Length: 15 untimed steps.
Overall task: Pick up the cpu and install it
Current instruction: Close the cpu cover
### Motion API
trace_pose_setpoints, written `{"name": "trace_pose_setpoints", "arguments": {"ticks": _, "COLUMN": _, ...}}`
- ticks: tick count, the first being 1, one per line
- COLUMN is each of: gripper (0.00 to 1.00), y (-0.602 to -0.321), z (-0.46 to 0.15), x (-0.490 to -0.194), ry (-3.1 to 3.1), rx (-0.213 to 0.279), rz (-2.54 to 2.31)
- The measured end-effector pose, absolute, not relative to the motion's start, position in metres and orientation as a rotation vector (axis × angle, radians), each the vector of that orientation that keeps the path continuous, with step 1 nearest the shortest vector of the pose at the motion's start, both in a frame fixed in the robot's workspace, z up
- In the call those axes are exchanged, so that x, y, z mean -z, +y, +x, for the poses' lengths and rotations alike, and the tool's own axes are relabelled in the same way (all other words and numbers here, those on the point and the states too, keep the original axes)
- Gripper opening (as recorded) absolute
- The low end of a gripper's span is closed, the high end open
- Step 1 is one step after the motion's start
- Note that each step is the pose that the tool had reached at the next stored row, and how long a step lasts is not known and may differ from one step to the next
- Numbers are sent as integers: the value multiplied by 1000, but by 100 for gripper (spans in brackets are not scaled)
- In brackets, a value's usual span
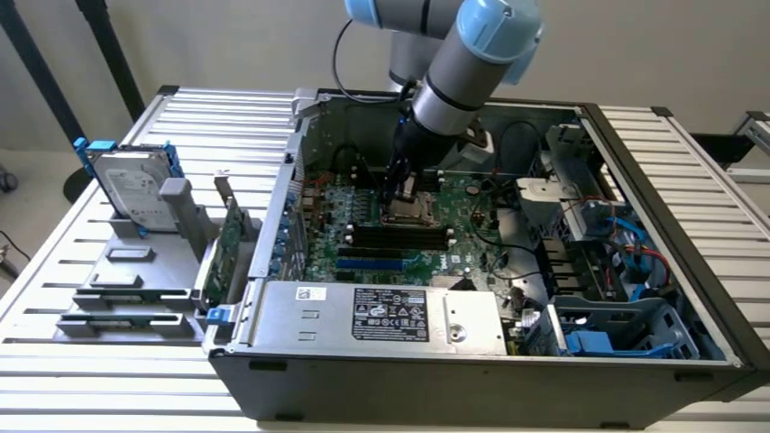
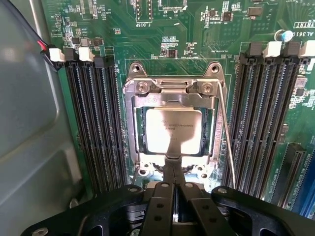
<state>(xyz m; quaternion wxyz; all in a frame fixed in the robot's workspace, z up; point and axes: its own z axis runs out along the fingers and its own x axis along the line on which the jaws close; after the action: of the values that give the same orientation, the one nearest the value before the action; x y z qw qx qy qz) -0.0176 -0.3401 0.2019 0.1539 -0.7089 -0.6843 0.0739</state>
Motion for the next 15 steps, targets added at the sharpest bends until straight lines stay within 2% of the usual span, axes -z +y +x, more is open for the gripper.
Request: {"name": "trace_pose_setpoints", "arguments": {"ticks": 15, "gripper": 11, "y": -341, "z": -43, "x": -212, "ry": -1947, "rx": -213, "rz": -2014}}
